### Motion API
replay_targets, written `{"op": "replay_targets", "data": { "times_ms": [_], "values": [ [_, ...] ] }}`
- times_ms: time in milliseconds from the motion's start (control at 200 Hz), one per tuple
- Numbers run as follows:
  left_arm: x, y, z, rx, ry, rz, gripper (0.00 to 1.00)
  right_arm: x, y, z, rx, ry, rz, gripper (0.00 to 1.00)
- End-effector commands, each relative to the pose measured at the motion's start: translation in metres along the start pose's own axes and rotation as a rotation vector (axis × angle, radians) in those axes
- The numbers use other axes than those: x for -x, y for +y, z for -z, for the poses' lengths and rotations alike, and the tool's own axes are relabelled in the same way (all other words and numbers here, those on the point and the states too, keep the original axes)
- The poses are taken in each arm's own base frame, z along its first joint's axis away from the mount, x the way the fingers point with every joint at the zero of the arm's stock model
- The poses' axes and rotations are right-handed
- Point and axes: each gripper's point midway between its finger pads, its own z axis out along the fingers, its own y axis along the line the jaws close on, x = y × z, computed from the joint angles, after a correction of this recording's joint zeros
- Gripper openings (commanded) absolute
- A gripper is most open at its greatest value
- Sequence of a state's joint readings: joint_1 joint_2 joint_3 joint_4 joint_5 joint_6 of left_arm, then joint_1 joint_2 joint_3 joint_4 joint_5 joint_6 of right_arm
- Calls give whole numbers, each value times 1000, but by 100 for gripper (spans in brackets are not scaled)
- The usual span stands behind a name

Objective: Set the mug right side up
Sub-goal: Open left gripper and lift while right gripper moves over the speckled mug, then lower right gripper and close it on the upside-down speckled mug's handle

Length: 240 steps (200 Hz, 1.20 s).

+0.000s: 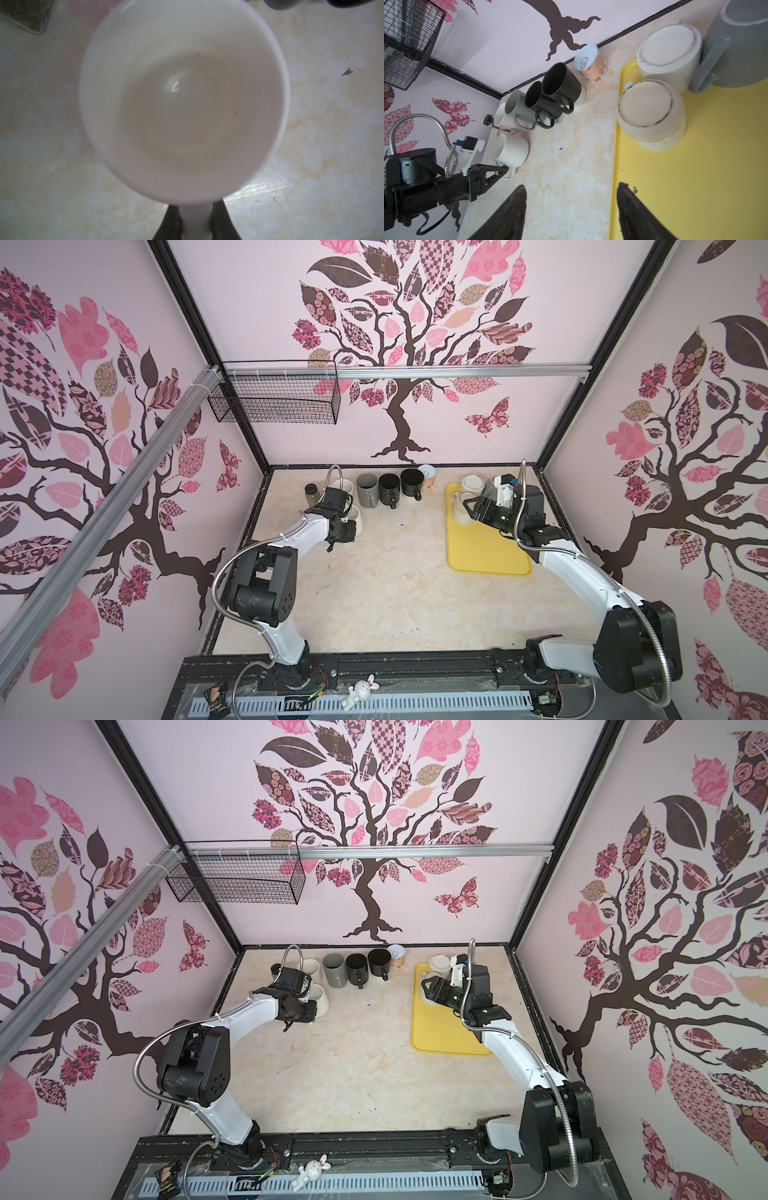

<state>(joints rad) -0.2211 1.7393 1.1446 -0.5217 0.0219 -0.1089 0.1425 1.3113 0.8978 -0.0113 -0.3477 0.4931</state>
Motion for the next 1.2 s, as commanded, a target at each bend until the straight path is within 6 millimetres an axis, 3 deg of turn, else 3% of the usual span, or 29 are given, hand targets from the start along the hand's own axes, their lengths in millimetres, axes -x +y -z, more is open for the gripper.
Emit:
{"op": "replay_targets", "data": {
  "times_ms": [0, 70, 140, 315, 555, 680, 820, 1060, 1195],
  "values": [
    [24, 1, 8, -6, -54, 33, 10, 10, -17, -6, -88, 10, 35, 72],
    [23, 0, 12, -12, -56, 41, 29, 14, -24, -13, -133, 27, 66, 73],
    [25, -1, 18, -21, -67, 48, 41, 21, -29, -22, -166, 41, 93, 73],
    [31, -4, 36, -33, -109, 57, 56, 36, -37, -45, -220, 81, 125, 72],
    [39, -13, 61, -87, -167, 44, 59, 49, -64, -84, -340, 150, 157, 72],
    [41, -22, 72, -134, -182, 25, 59, 43, -82, -102, -390, 210, 165, 71],
    [44, -35, 78, -215, -217, 15, 59, 28, -91, -118, -392, 278, 167, 60],
    [45, -57, 84, -305, -241, 3, 58, 4, -100, -108, -411, 330, 179, 42],
    [51, -76, 90, -316, -263, -41, 58, -14, -102, -95, -412, 360, 189, 41]
  ]
}}
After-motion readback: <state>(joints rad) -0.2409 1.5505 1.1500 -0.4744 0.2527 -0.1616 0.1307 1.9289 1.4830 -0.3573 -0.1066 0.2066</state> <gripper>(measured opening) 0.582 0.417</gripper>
